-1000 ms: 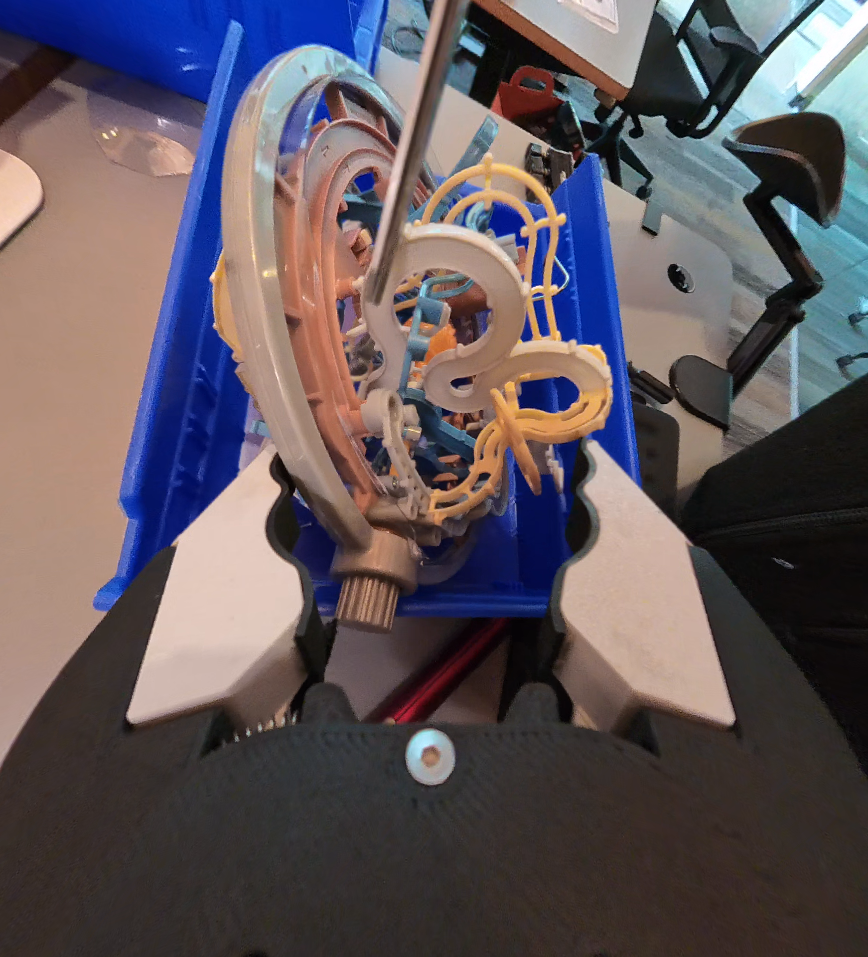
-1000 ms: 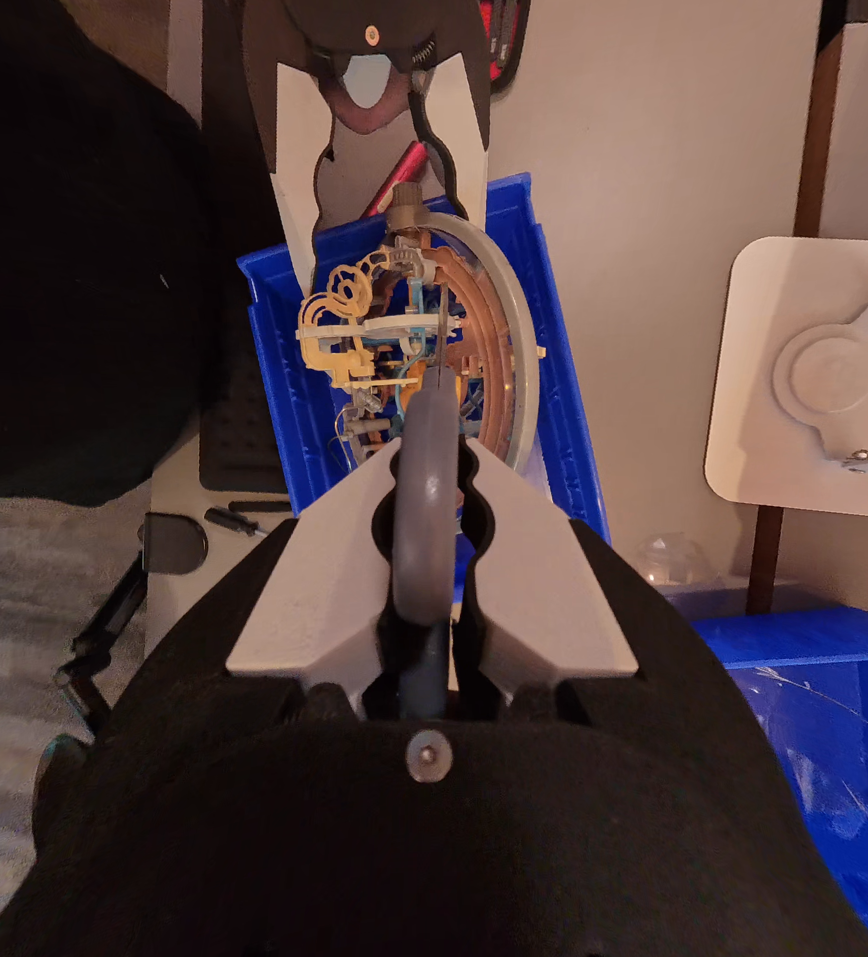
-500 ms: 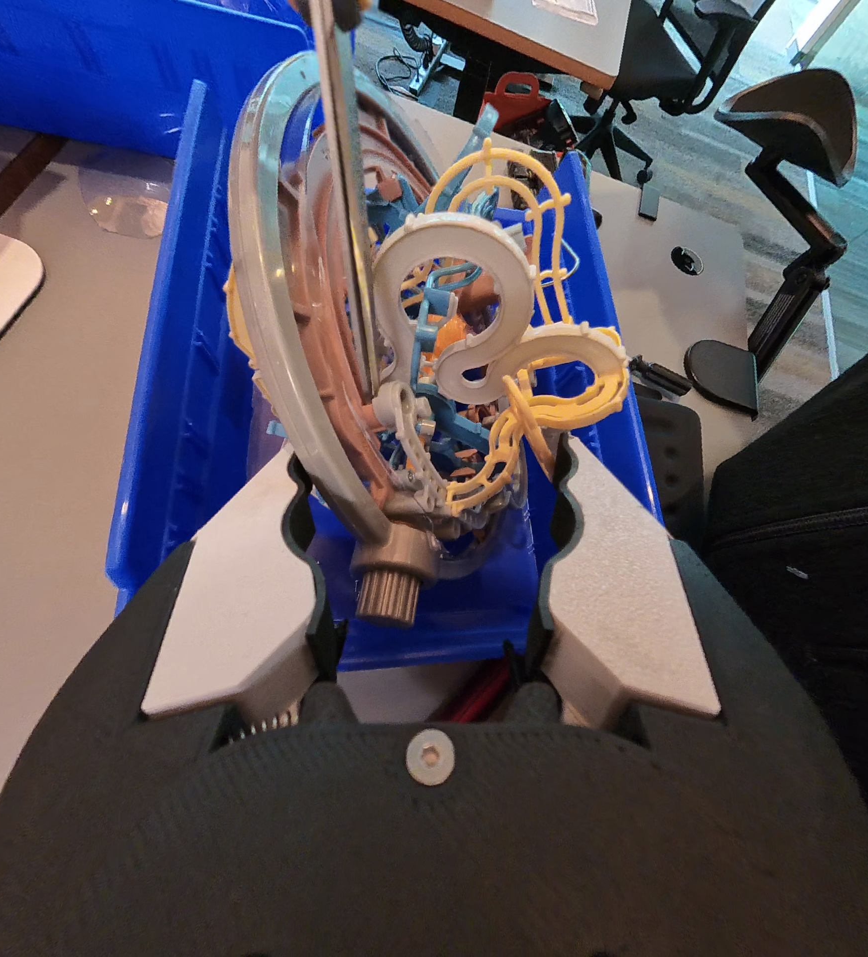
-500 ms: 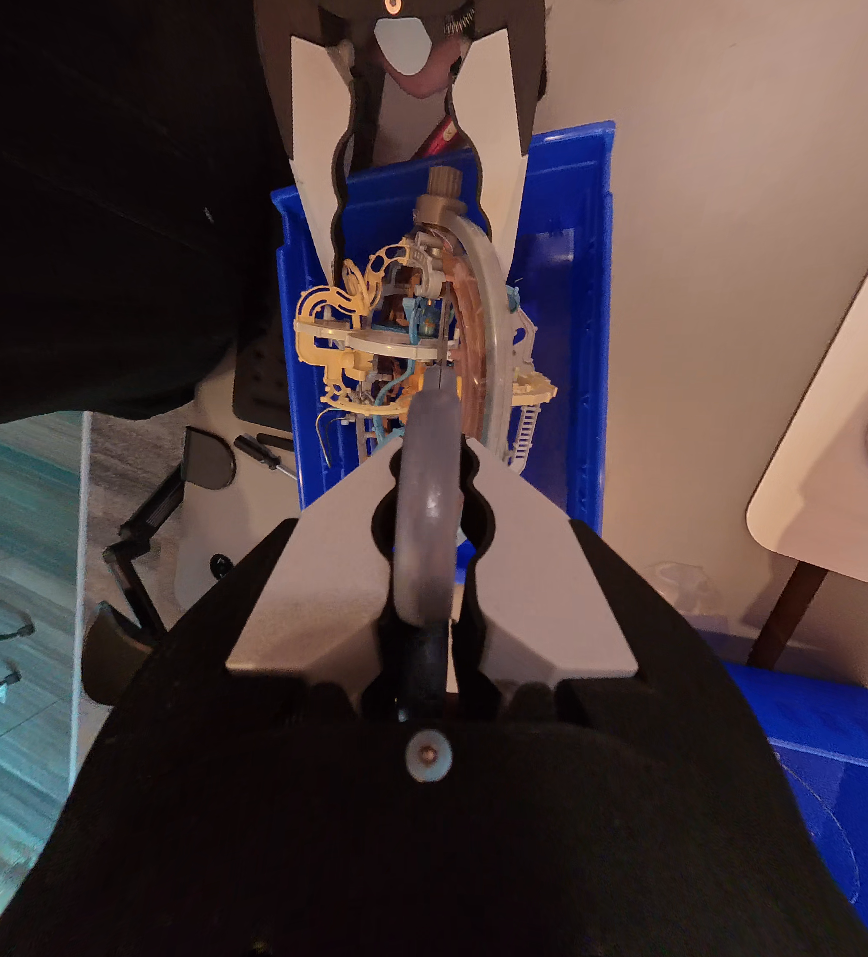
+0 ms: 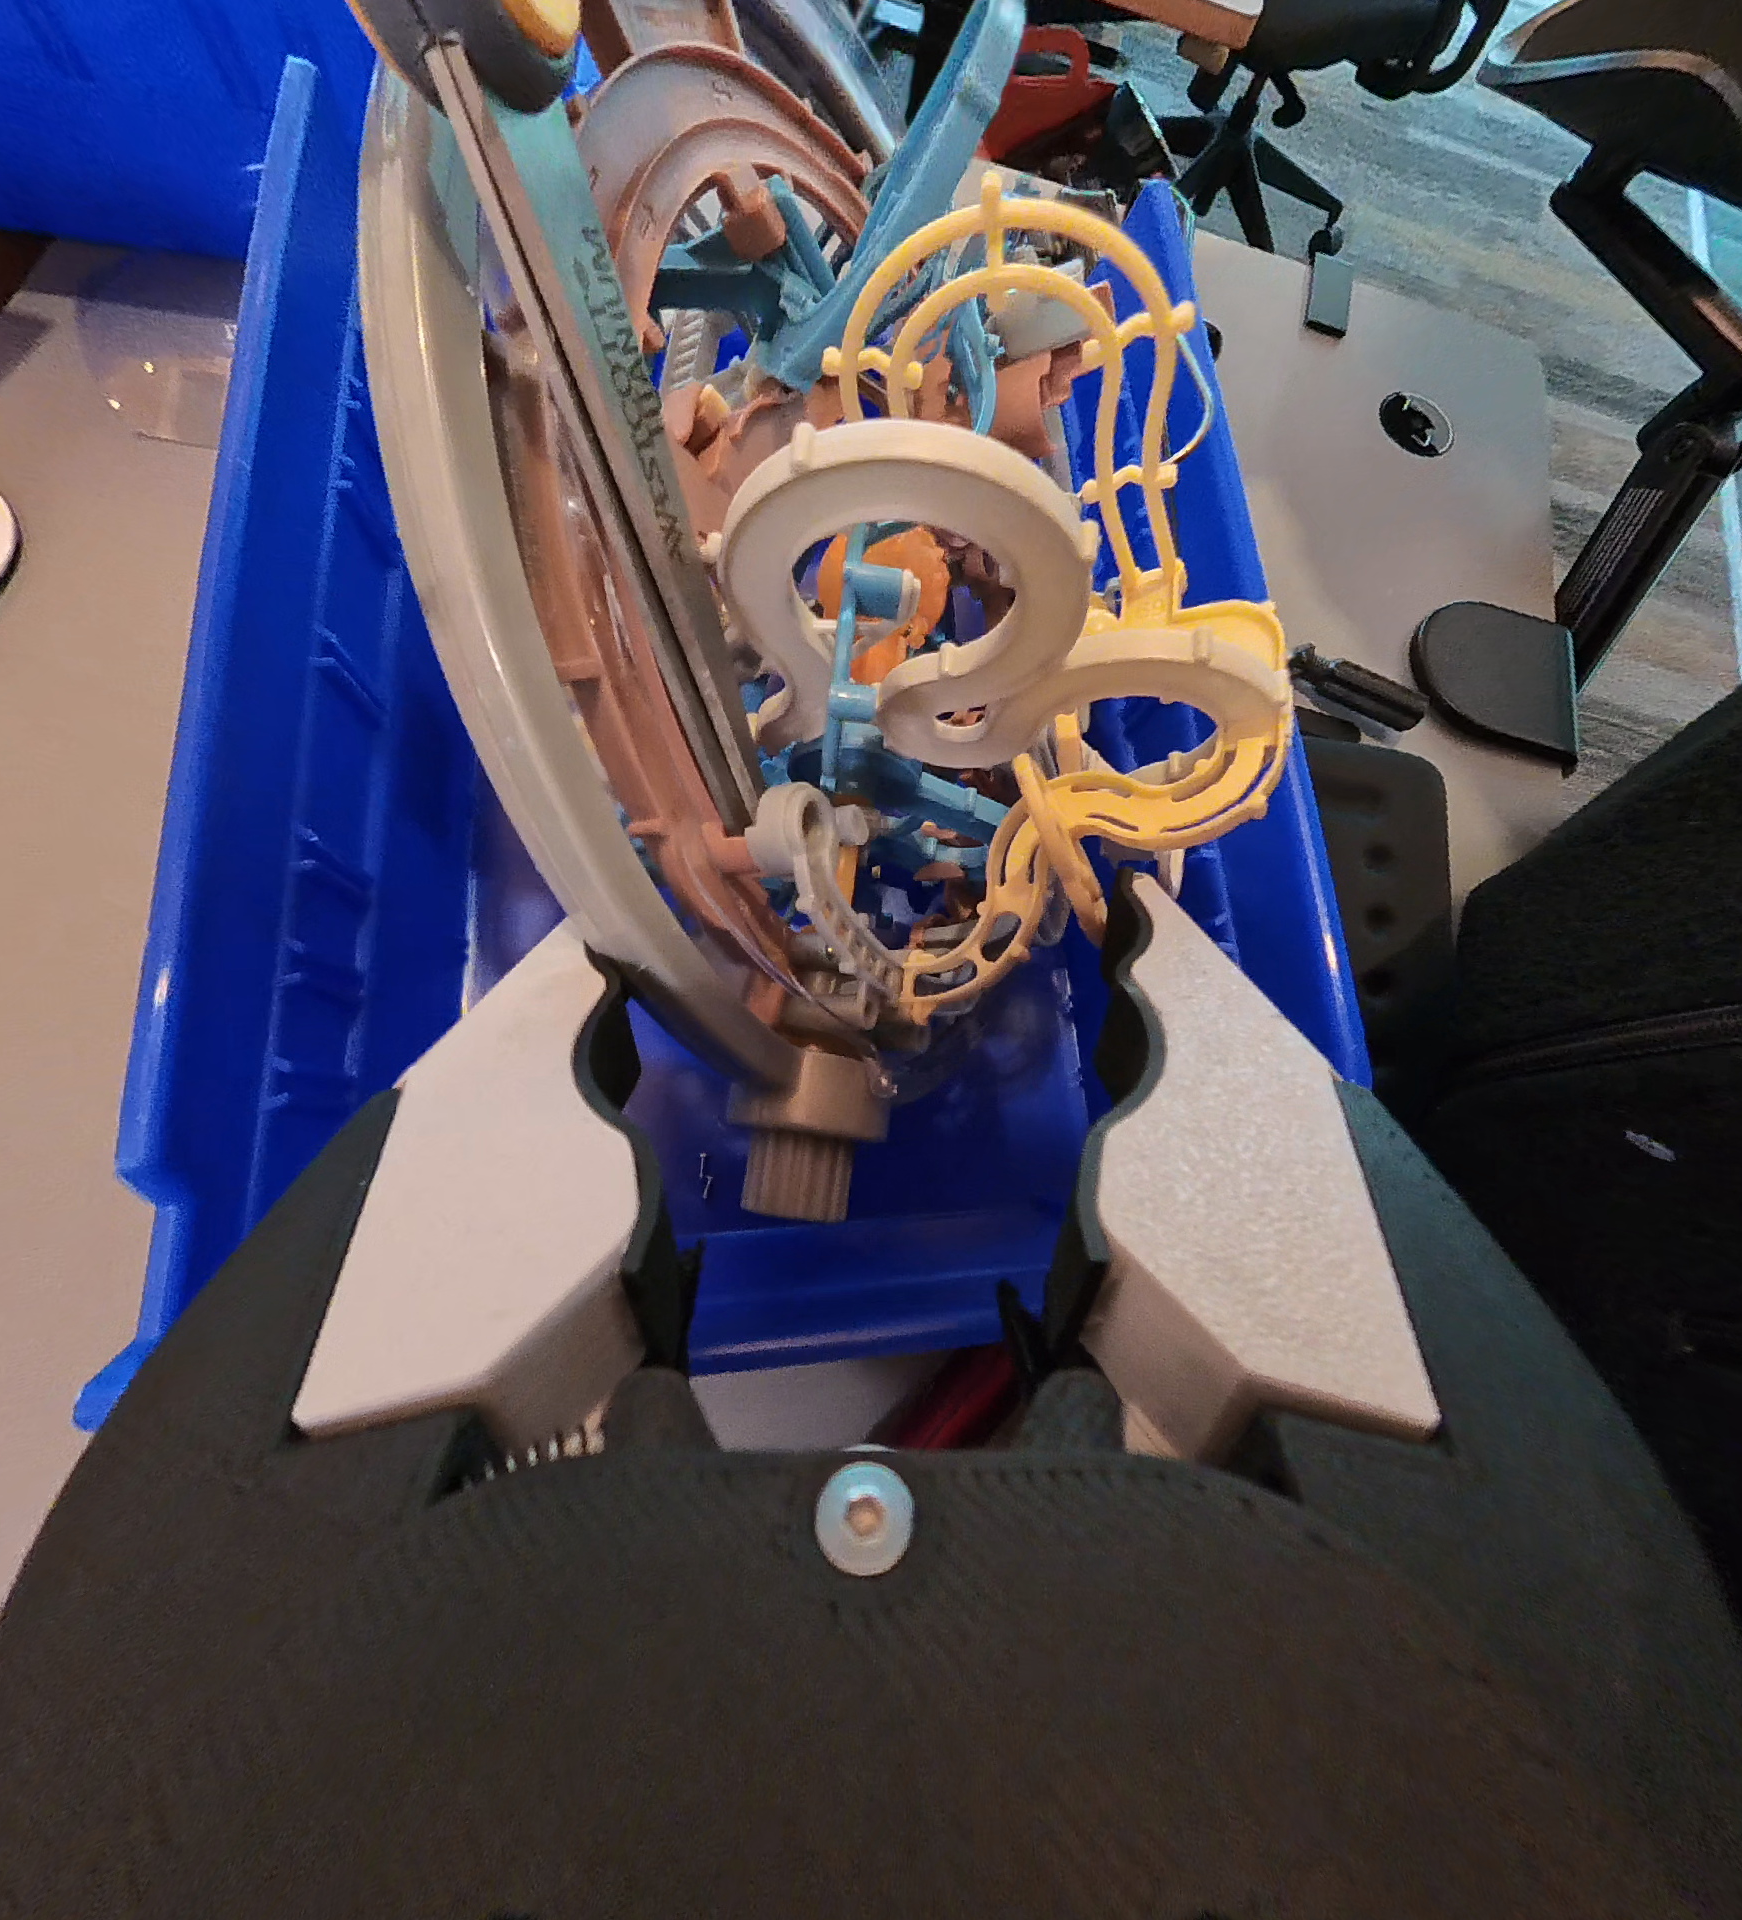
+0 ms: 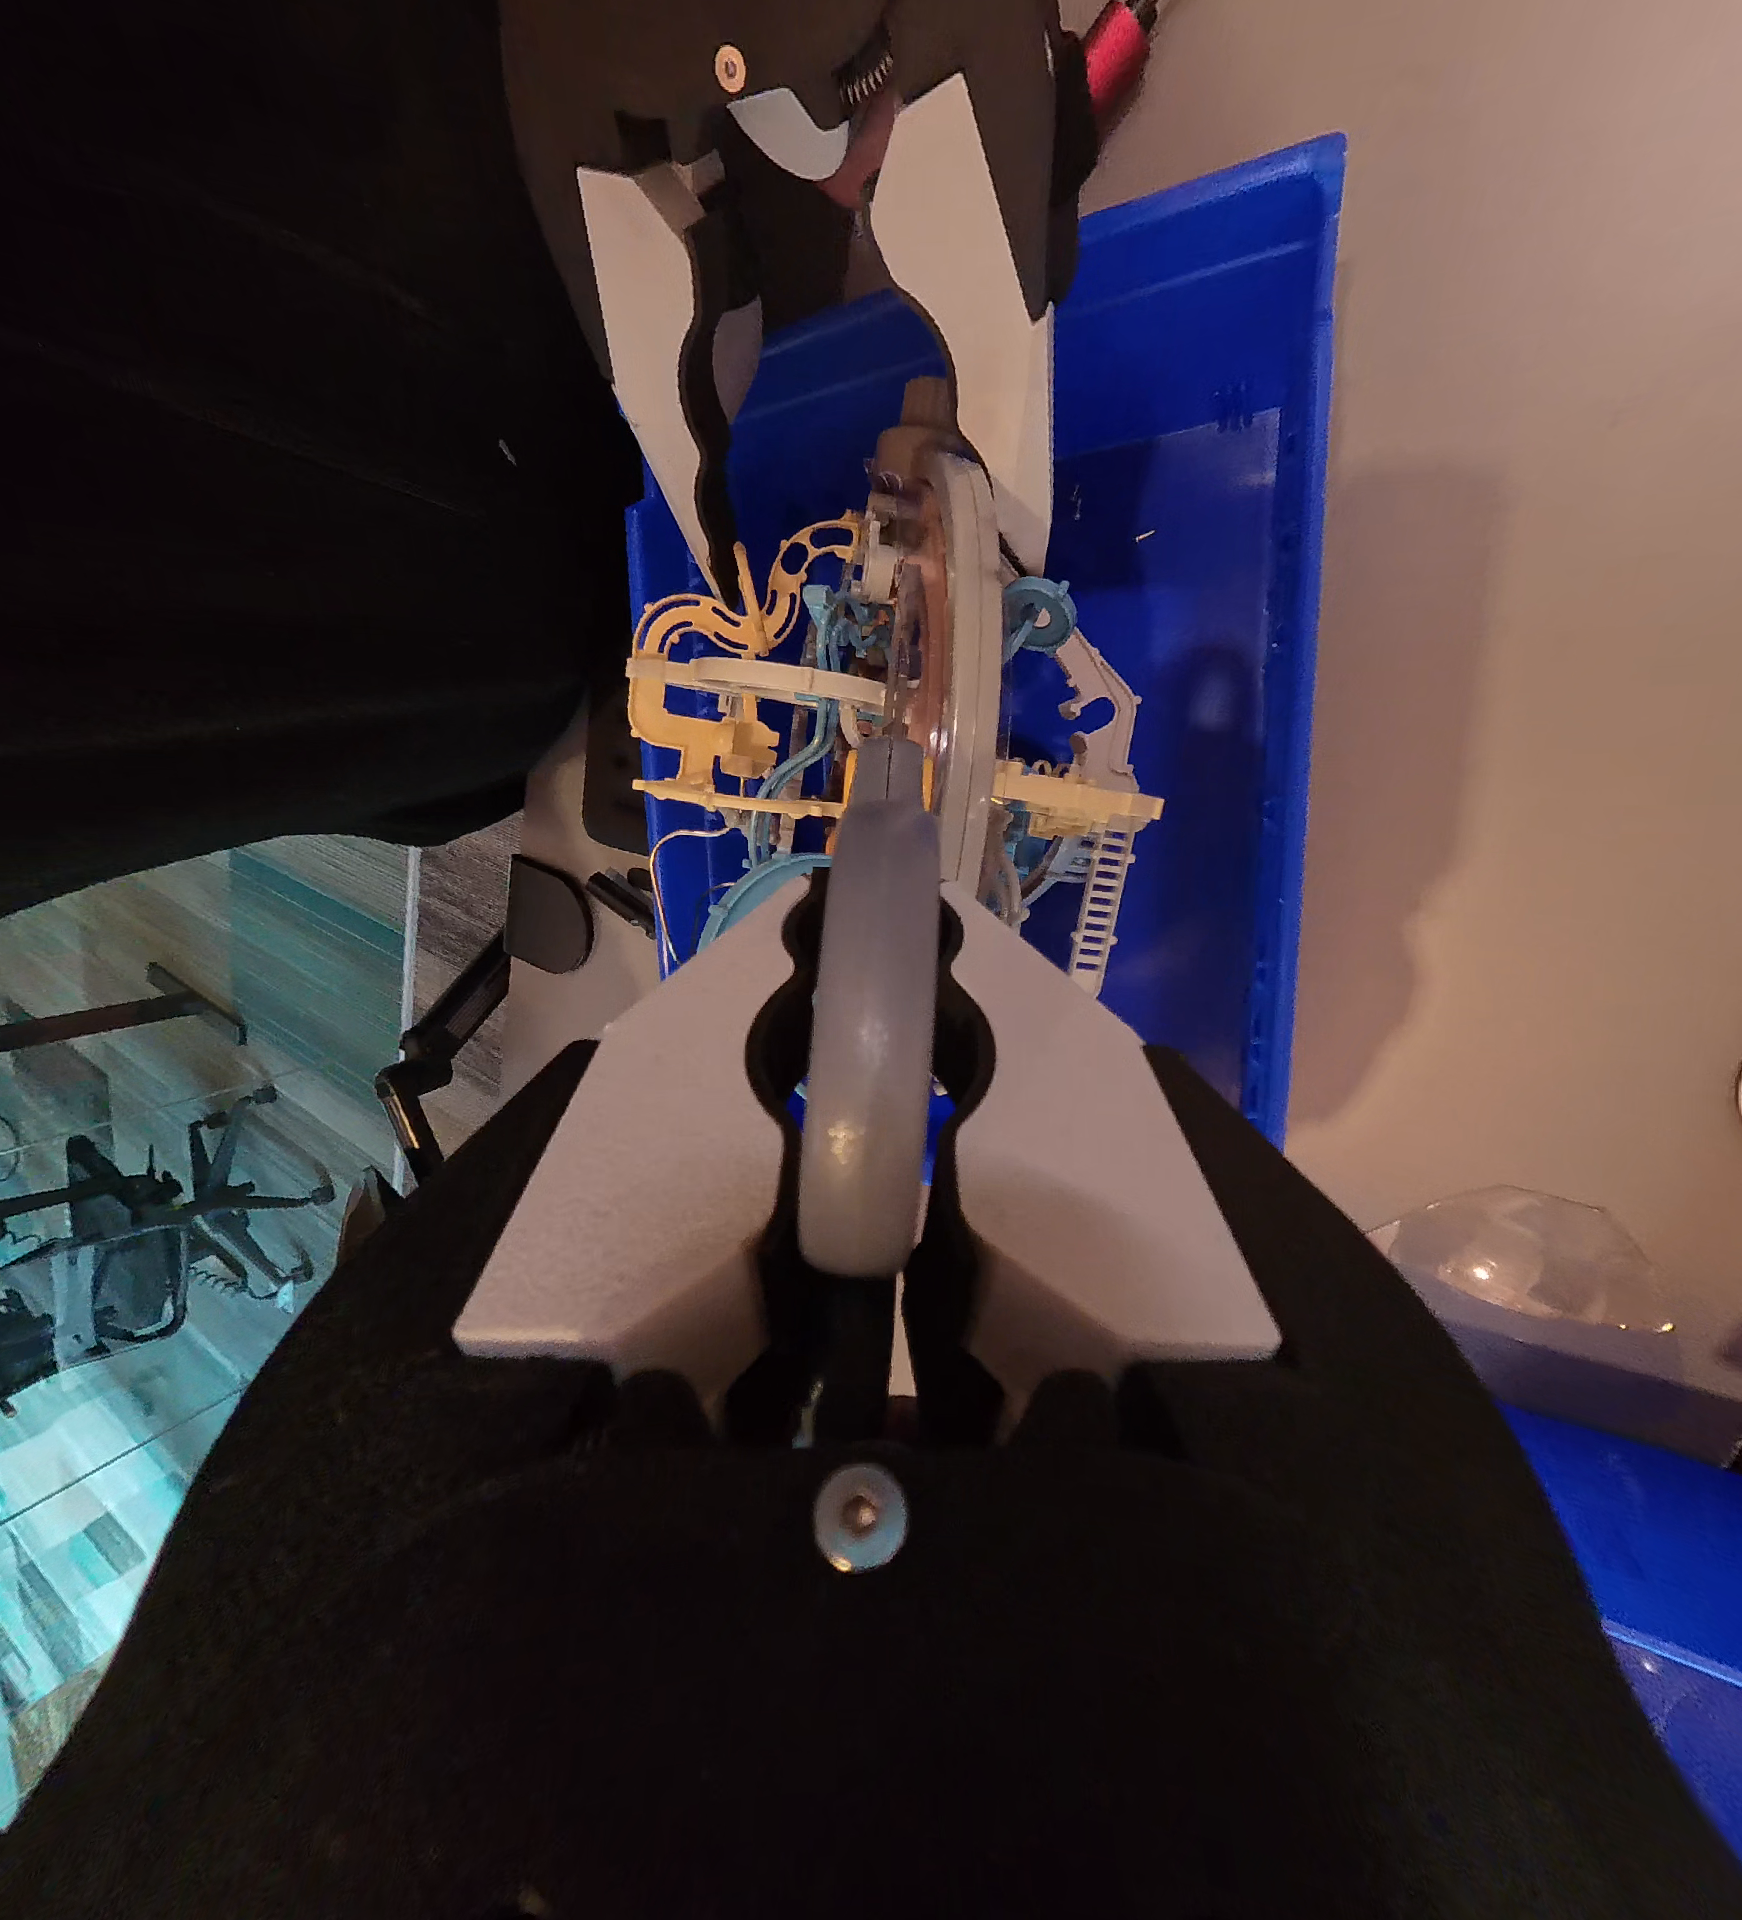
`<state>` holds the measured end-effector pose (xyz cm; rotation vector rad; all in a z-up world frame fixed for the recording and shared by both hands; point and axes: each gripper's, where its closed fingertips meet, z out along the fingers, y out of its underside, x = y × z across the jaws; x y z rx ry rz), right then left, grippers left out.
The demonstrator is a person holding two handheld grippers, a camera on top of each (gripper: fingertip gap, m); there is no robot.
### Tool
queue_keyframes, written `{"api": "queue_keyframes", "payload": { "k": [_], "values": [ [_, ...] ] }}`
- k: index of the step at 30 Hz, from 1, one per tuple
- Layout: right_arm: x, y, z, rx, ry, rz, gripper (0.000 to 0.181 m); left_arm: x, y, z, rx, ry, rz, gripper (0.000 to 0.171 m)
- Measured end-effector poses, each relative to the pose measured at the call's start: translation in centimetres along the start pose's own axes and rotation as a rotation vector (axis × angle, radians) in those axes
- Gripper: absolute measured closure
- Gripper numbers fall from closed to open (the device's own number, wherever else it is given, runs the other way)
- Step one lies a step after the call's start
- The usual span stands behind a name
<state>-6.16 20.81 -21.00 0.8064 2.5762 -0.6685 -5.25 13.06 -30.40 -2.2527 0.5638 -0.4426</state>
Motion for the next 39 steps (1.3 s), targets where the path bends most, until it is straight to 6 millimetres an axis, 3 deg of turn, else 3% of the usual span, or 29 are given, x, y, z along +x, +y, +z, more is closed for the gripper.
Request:
{"api": "queue_keyframes", "payload": {
  "k": [12,20,28,34,39],
  "values": [
    [0.5,0.5,0.3,0.072,-0.163,0.156,0.166,-0.1,-0.2,0.2,-0.009,-0.066,0.040,0.081],
    [0.8,-0.1,0.4,0.007,-0.212,0.168,0.166,-0.1,0.0,0.4,-0.011,-0.086,0.038,0.079],
    [-1.0,0.7,0.8,0.087,-0.038,0.227,0.166,0.1,-0.2,0.6,-0.006,-0.062,0.032,0.066],
    [-2.6,1.2,1.4,0.127,0.051,0.276,0.167,1.0,-0.2,1.0,-0.029,-0.055,0.098,0.072],
    [-3.1,0.5,1.4,0.023,0.137,0.256,0.168,0.8,0.2,1.2,-0.065,-0.062,0.121,0.075]
  ]
}}
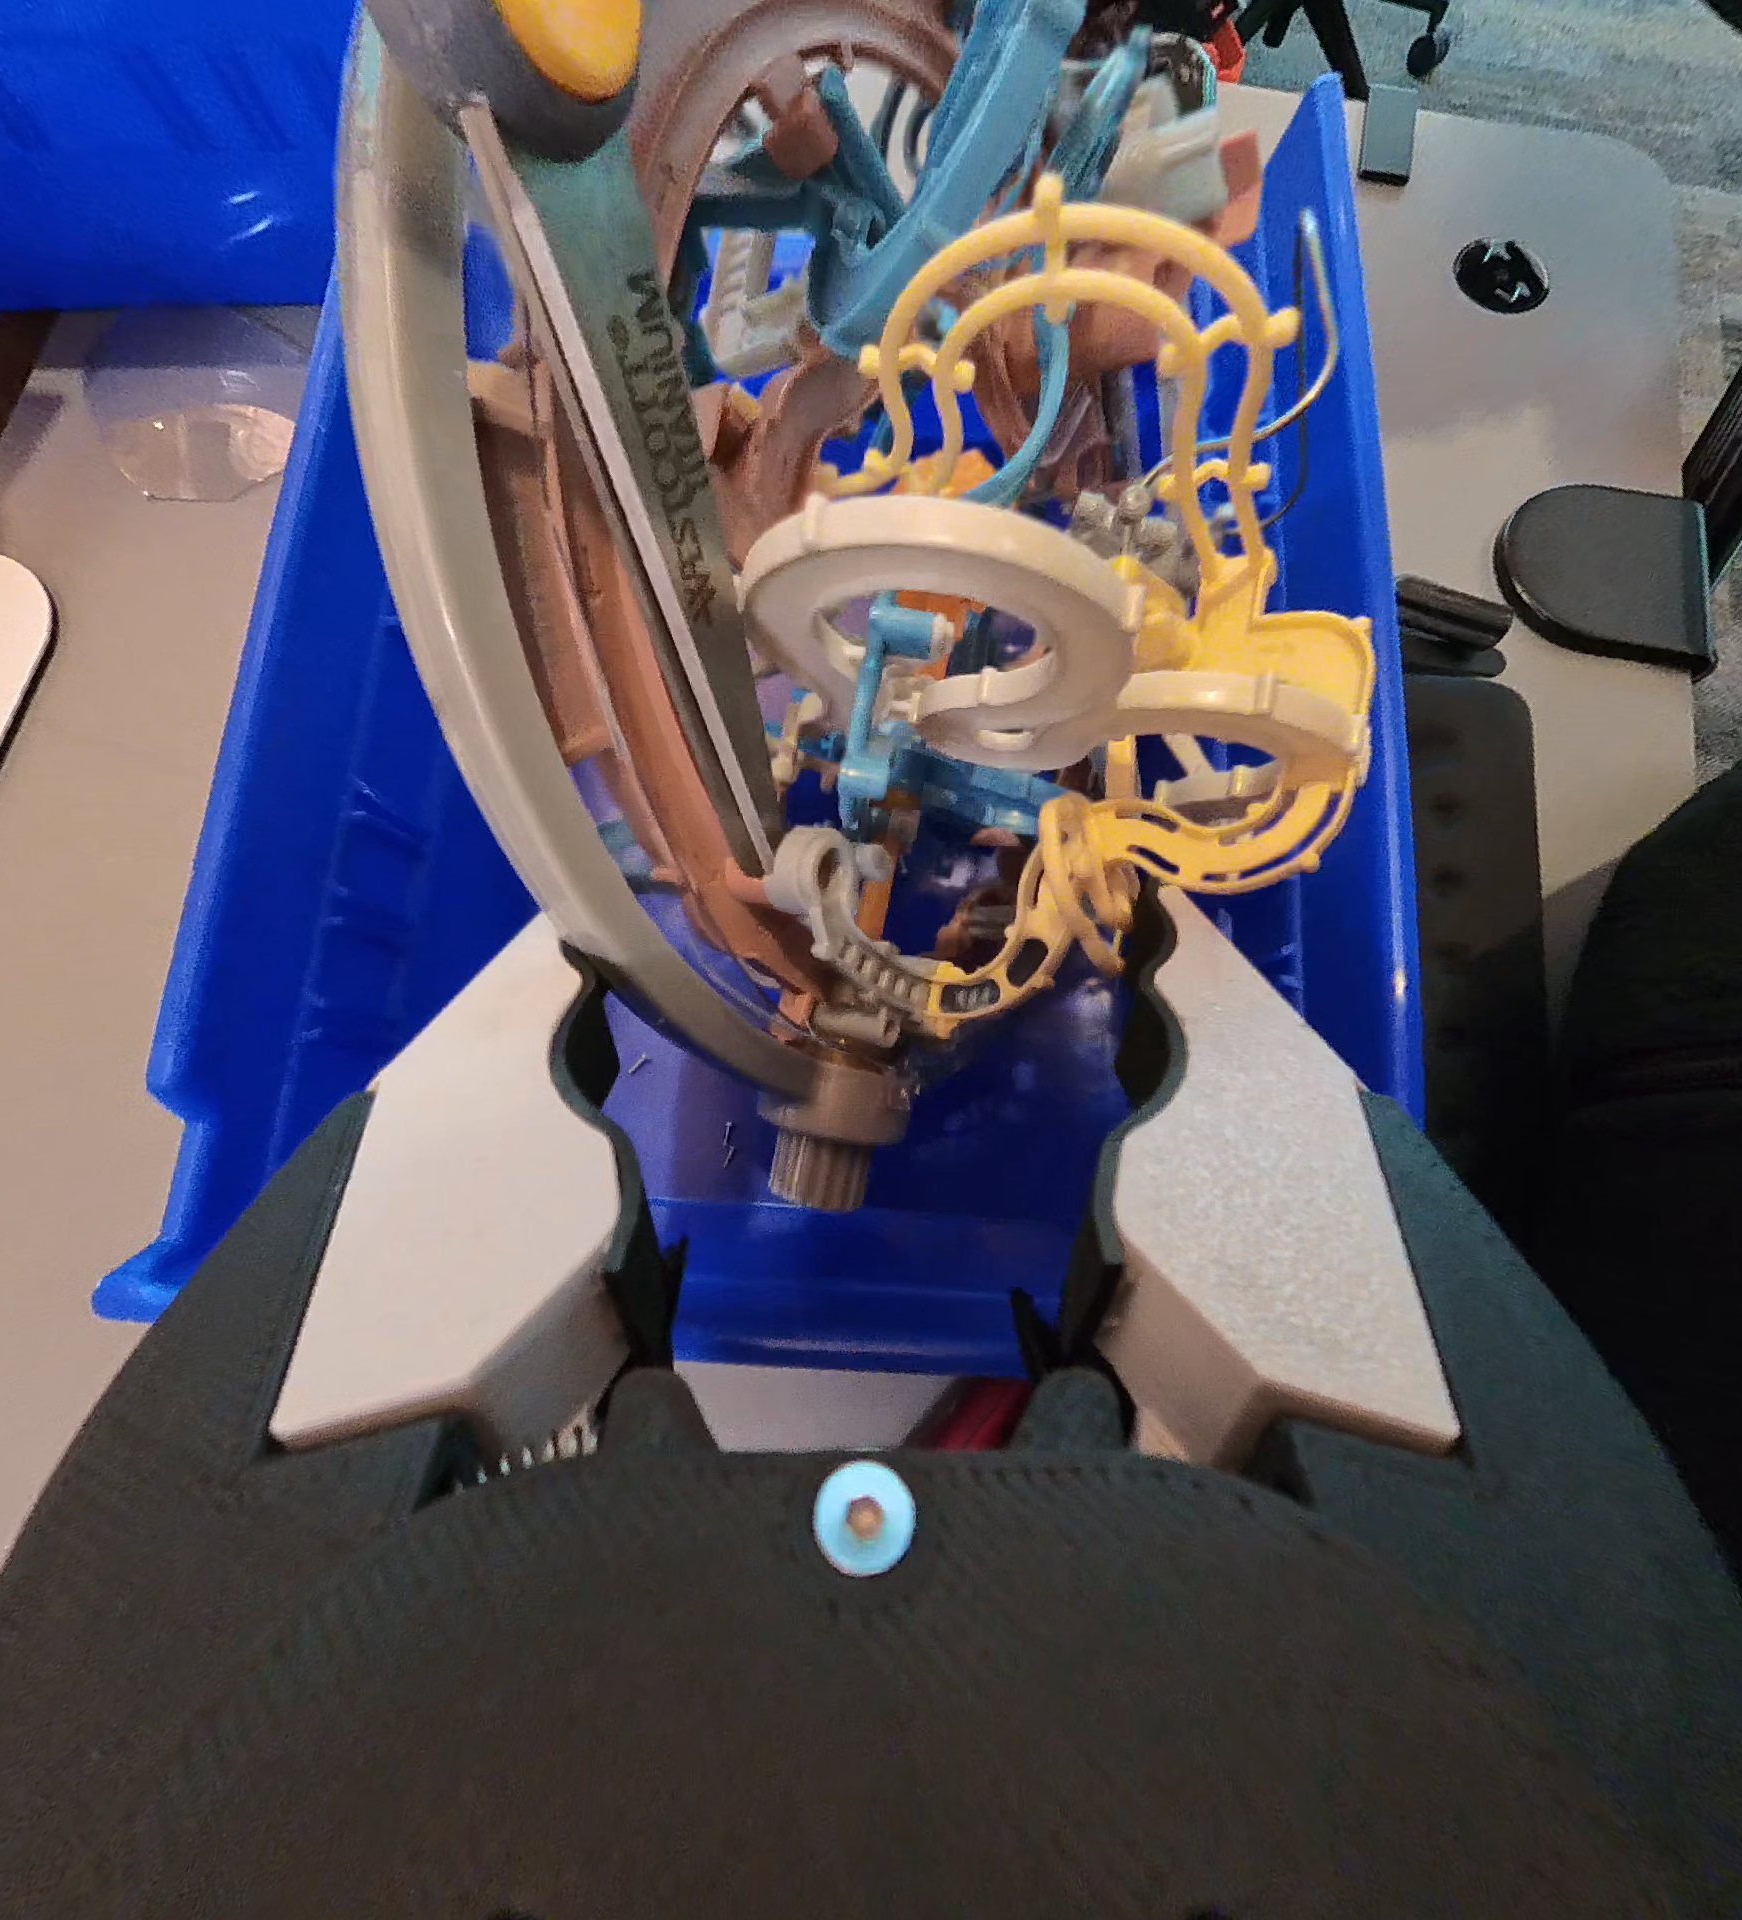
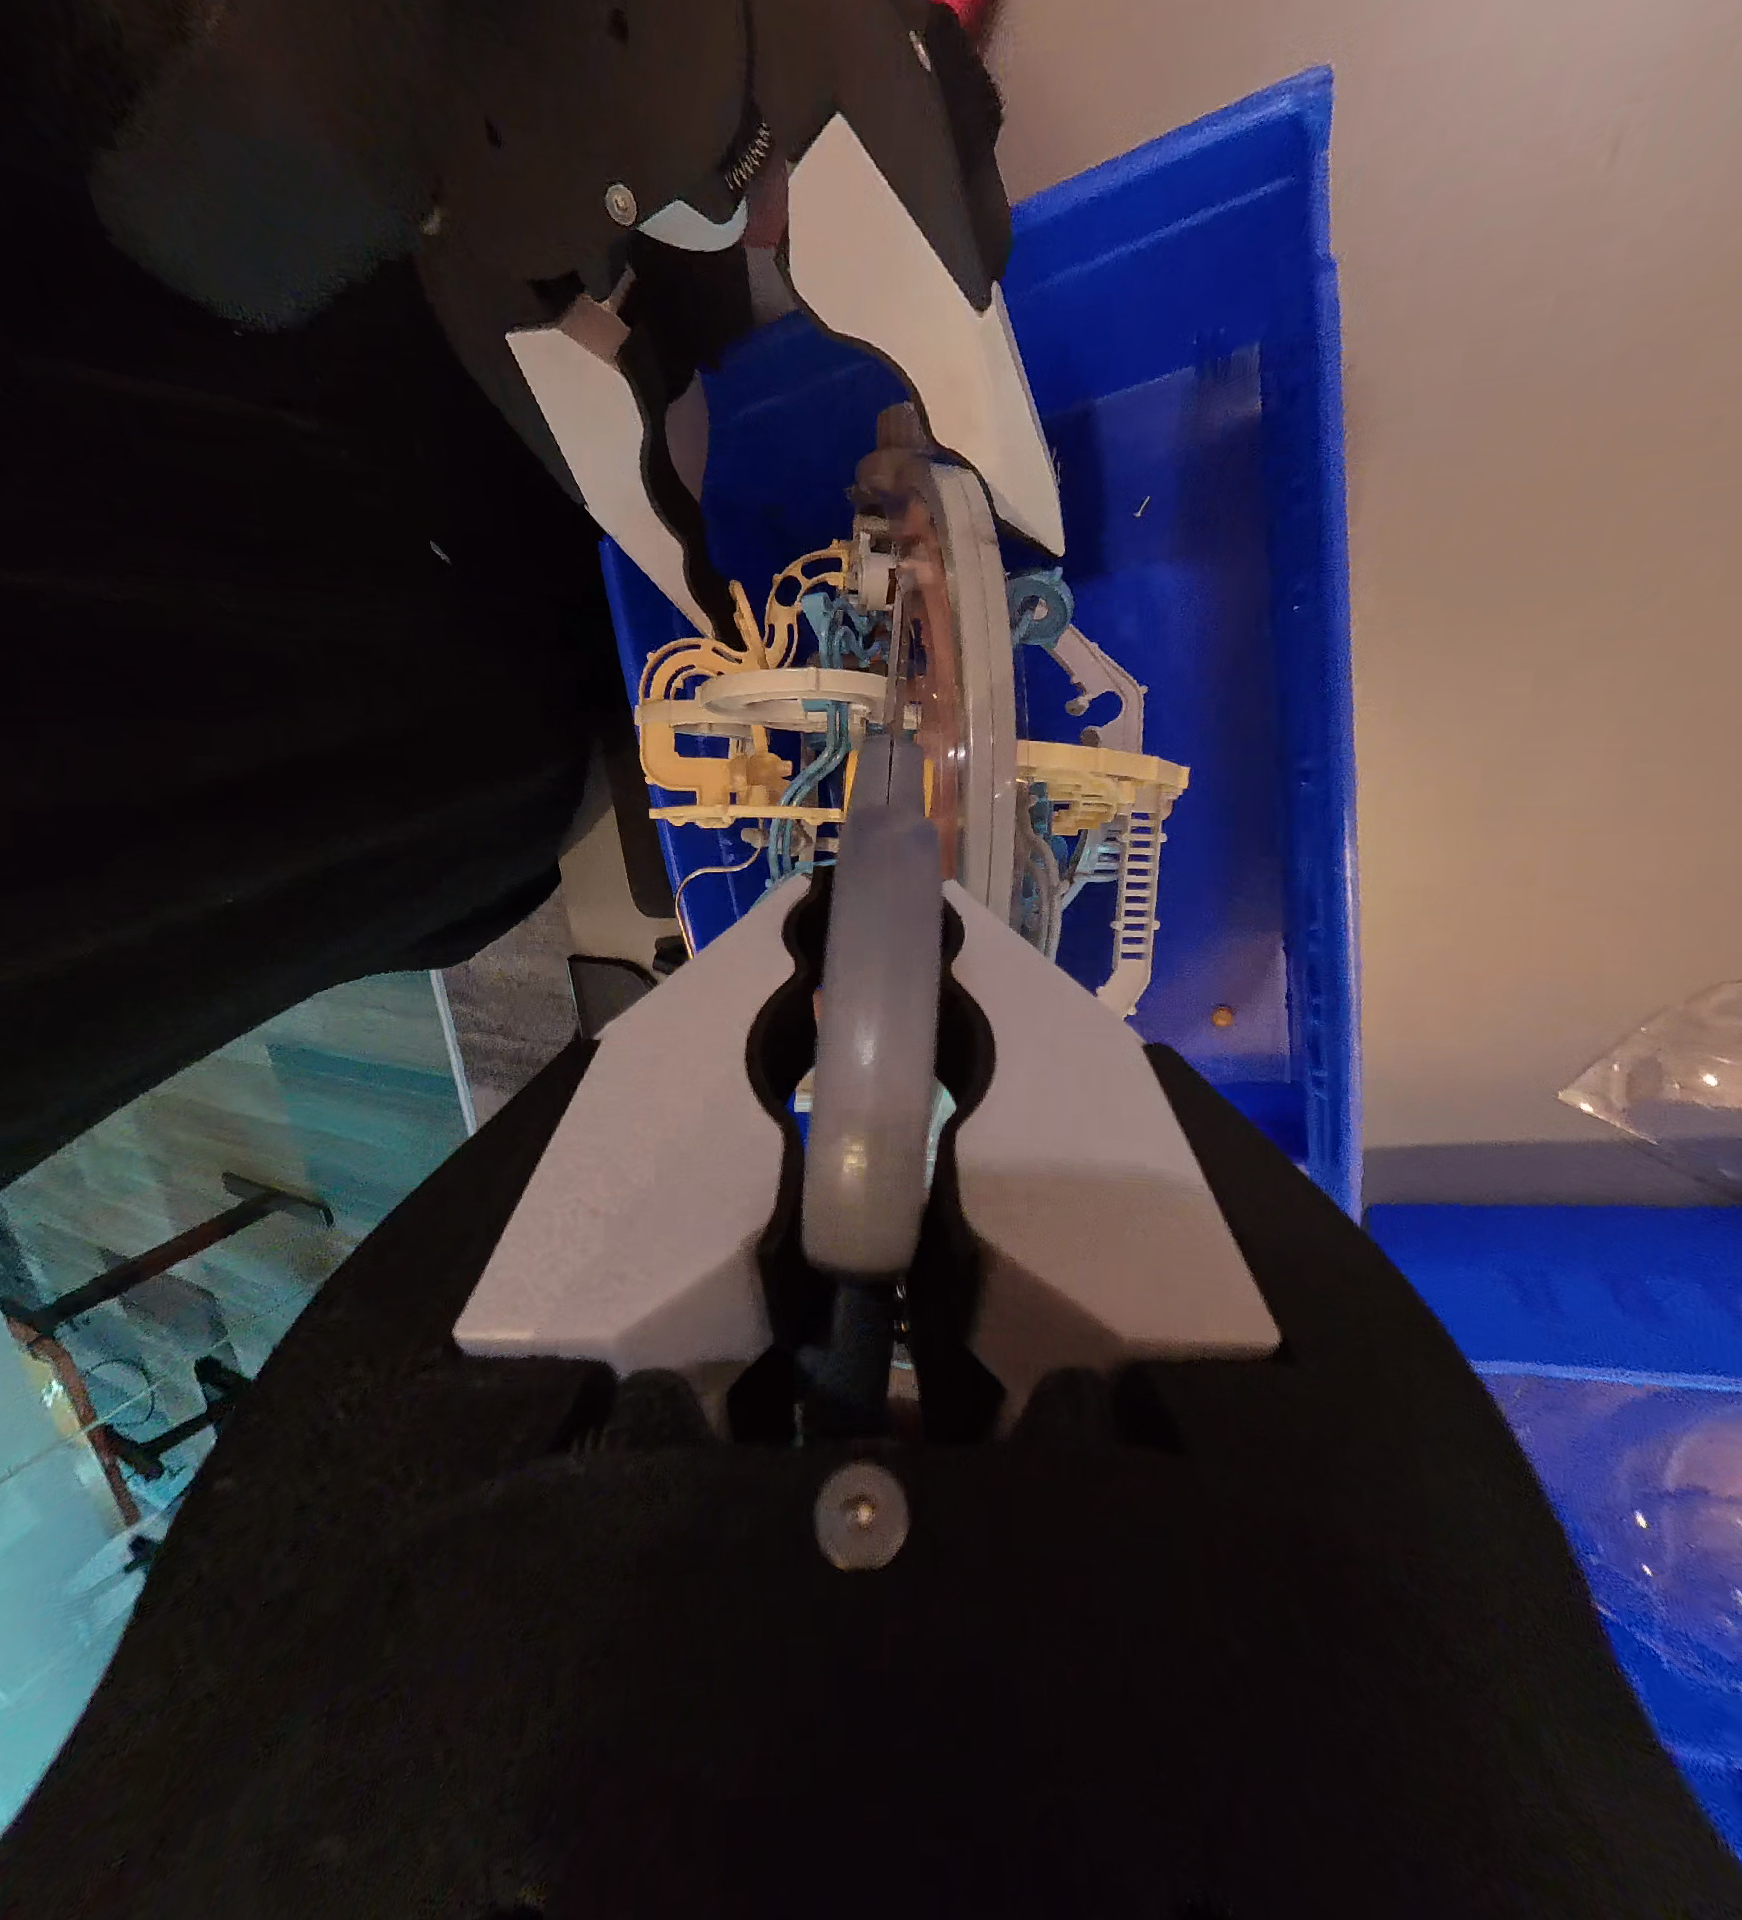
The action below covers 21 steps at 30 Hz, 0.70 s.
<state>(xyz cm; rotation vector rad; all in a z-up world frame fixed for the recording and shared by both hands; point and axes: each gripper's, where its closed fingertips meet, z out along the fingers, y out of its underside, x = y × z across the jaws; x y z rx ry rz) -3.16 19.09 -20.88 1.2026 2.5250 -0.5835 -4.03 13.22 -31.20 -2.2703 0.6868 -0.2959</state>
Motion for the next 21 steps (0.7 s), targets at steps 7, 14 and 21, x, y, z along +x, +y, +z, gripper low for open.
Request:
{"api": "queue_keyframes", "payload": {
  "k": [7,14,21],
  "values": [
    [0.7,-2.0,-1.0,-0.302,-0.008,-0.165,0.167,-0.2,-0.7,0.5,0.015,-0.017,-0.025,0.074],
    [1.4,-4.5,-3.1,-0.328,0.043,-0.117,0.167,-3.4,-1.1,-1.5,-0.004,-0.199,-0.010,0.075],
    [0.0,-3.7,-4.4,-0.047,0.144,0.103,0.167,-5.3,-2.2,-3.6,-0.041,-0.426,0.135,0.075]
  ]
}}
